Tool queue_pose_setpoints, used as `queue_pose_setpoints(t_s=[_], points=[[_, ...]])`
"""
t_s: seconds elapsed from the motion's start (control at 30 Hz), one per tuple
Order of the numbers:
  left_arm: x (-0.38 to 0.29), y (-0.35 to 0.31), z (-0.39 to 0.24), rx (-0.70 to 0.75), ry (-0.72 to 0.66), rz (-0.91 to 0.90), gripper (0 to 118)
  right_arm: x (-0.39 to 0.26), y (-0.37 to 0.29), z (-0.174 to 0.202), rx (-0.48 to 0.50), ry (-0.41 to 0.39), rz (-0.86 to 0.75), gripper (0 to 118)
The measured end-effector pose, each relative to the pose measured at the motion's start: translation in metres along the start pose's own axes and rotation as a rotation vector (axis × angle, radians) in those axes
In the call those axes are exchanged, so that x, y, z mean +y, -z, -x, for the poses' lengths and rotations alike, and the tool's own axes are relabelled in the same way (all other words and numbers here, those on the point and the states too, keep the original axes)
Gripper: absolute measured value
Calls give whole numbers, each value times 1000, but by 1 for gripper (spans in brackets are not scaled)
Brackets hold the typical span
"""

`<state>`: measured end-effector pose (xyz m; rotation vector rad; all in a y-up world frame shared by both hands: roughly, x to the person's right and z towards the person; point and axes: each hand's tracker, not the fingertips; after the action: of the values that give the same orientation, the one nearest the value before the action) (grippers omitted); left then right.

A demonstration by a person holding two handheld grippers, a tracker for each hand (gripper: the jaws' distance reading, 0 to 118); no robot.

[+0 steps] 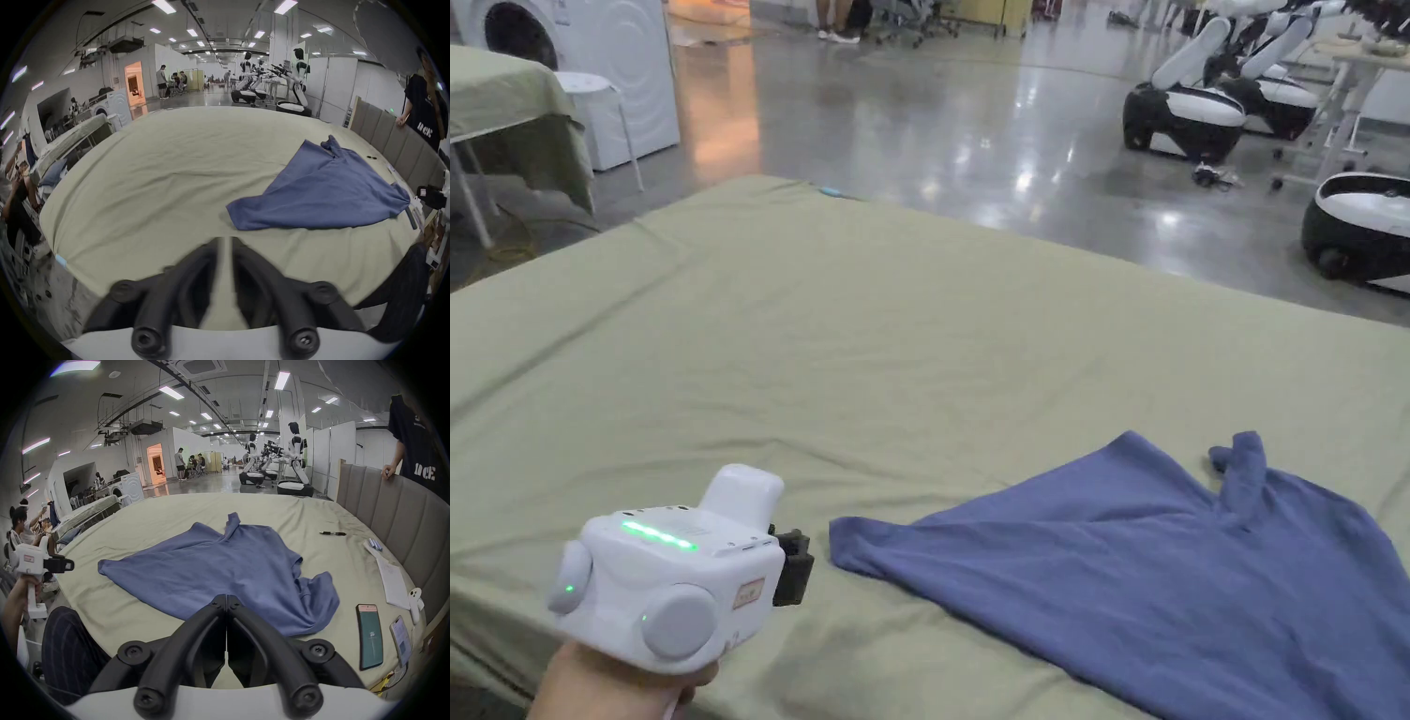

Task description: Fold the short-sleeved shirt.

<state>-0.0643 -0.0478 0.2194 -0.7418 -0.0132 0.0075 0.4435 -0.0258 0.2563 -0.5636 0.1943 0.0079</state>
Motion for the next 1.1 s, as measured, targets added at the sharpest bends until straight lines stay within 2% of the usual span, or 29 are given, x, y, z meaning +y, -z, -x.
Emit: queue_pose_setpoints(t_s=[0.03,0.1,0.3,0.33,0.37,0.4,0.43,0.5,0.6,0.7,0.73,0.83,1.0,1.03,1.1], points=[[8,15,4,-23,5,4,84,0,2,2,22,24,14,1],[16,49,24,-49,14,17,84,1,6,7,29,31,26,1],[40,128,23,-35,146,118,84,2,17,8,4,15,69,1],[36,133,17,-60,137,119,82,3,18,6,-5,17,75,1],[37,139,19,-119,114,151,74,4,21,3,-14,22,80,2],[39,145,22,-168,70,203,50,5,22,0,-20,27,83,2],[38,153,23,-210,10,258,15,8,24,-4,-24,38,91,2],[36,132,8,-159,90,202,14,15,32,-11,-36,54,98,2],[41,116,11,-174,72,167,6,30,51,-20,-38,38,118,2],[53,84,10,-245,52,82,5,51,82,-32,-22,38,138,2],[53,59,-4,-228,67,33,5,58,96,-37,-20,36,148,2],[59,41,-10,-235,61,10,5,84,148,-56,-88,-12,182,2],[58,40,-21,-229,65,10,5,129,248,-101,-126,2,265,3],[59,42,-22,-236,64,24,5,136,264,-109,-125,11,268,28],[60,44,-25,-222,63,31,5,146,298,-128,-117,27,277,115]])
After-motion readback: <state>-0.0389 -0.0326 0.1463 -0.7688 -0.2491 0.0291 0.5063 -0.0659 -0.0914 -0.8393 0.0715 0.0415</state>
